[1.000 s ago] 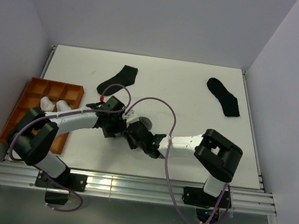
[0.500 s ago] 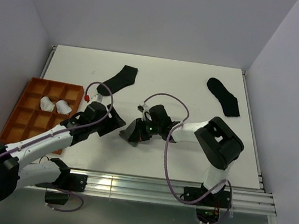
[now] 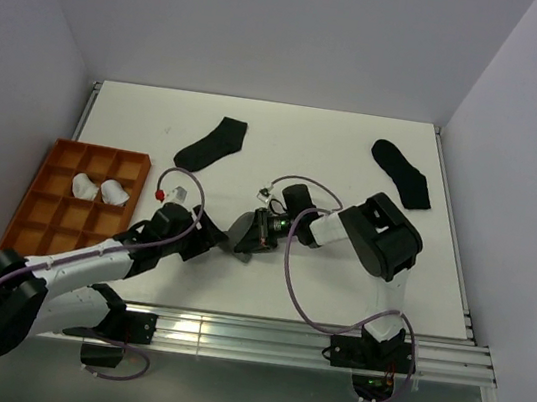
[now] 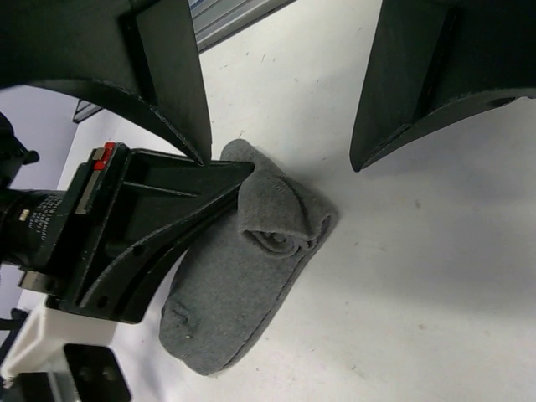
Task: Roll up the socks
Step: Roll the sock at the center of the board.
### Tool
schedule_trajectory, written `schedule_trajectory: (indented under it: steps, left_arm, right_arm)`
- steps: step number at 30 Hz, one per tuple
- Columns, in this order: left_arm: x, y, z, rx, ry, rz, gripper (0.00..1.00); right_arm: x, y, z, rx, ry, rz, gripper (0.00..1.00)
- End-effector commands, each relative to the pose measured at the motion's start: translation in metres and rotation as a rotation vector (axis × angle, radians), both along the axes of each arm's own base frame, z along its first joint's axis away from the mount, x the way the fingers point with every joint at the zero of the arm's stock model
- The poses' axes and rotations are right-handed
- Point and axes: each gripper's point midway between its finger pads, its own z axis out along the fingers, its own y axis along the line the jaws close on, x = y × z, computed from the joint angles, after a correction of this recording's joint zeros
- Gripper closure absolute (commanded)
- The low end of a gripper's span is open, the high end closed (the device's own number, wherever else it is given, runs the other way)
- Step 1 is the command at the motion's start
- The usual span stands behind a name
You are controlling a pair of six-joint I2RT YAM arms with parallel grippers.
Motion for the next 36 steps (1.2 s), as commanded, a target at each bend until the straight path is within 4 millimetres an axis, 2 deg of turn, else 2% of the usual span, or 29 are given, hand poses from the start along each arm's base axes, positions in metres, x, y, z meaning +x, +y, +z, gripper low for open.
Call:
schedule_trajectory:
  steps: [1,7,15,18,27,30,33,34,36]
  left_arm:
    - [0.011,-0.013,0.013,-0.062,-0.065,-0.011,0.28]
    - [0.014,-0.015,-0.005,-0.032,-0.024,-0.011,0.3]
    - [0.018,-0.013,-0.025,0.009,0.01,0.017,0.39]
    - [0.02,-0.012,-0.03,0.028,0.026,0.023,0.46]
    - [0.011,-0.003,-0.065,0.078,0.131,0.063,0.54]
    - [0.008,-0.003,-0.071,0.094,0.162,0.061,0.63]
    - [0.007,0.0,-0.073,0.121,0.189,0.068,0.69]
    - [0.009,0.0,-0.072,0.128,0.187,0.067,0.7]
    - [0.006,0.003,-0.074,0.151,0.208,0.068,0.72]
  right_arm:
    - [-0.006,-0.014,-0.034,-0.114,0.108,-0.031,1.0]
    - [0.0,-0.019,-0.044,-0.138,0.153,-0.047,1.0]
    - [0.004,-0.027,-0.051,-0.164,0.174,-0.055,1.0]
    - [0.006,-0.027,-0.049,-0.158,0.174,-0.057,1.0]
    - [0.01,-0.03,-0.041,-0.178,0.106,-0.045,0.99]
    - [0.012,-0.03,-0.032,-0.189,0.043,-0.043,0.94]
    - [0.016,-0.029,-0.021,-0.204,-0.042,-0.044,0.82]
    - [0.017,-0.028,-0.012,-0.201,-0.079,-0.044,0.76]
    - [0.022,-0.028,-0.006,-0.225,-0.157,-0.047,0.71]
